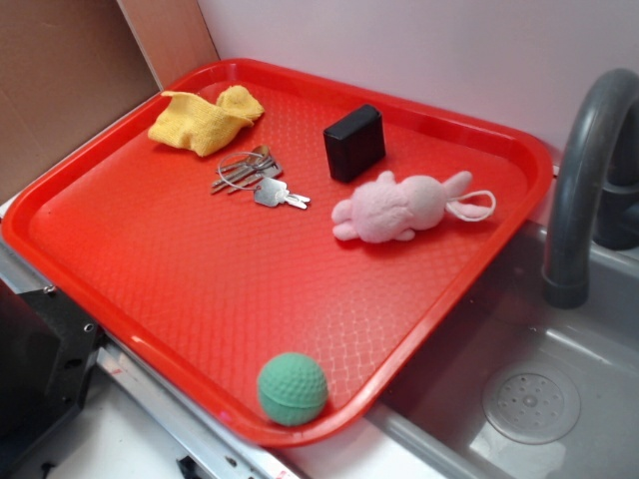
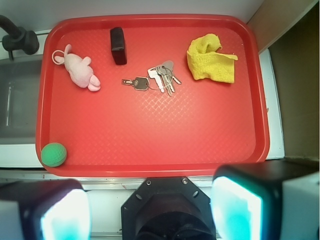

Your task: Grab the pink bunny.

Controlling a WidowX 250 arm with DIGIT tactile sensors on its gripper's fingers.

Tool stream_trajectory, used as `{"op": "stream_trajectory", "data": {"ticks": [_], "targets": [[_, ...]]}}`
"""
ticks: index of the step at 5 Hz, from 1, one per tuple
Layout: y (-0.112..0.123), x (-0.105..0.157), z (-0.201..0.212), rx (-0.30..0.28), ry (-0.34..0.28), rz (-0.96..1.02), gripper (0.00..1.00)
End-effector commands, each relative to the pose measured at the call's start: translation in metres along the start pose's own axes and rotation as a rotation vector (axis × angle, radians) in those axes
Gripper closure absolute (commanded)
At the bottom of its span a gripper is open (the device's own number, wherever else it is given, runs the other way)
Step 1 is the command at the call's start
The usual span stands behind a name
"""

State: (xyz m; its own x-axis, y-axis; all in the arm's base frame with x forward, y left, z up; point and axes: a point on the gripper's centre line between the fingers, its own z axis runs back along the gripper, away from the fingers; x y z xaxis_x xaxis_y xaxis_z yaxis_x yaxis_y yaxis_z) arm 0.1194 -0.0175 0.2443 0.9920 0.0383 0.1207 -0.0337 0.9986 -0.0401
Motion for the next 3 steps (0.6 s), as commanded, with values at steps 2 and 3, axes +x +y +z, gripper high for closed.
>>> {"op": "stream_trajectory", "data": {"ticks": [2,3], "targets": [[-0.02,0.019,-0.019,-0.043,-0.068,-0.083,0.0],[-0.048,0.044,-0.043,-0.06,-0.114,-0.096,0.0]]}}
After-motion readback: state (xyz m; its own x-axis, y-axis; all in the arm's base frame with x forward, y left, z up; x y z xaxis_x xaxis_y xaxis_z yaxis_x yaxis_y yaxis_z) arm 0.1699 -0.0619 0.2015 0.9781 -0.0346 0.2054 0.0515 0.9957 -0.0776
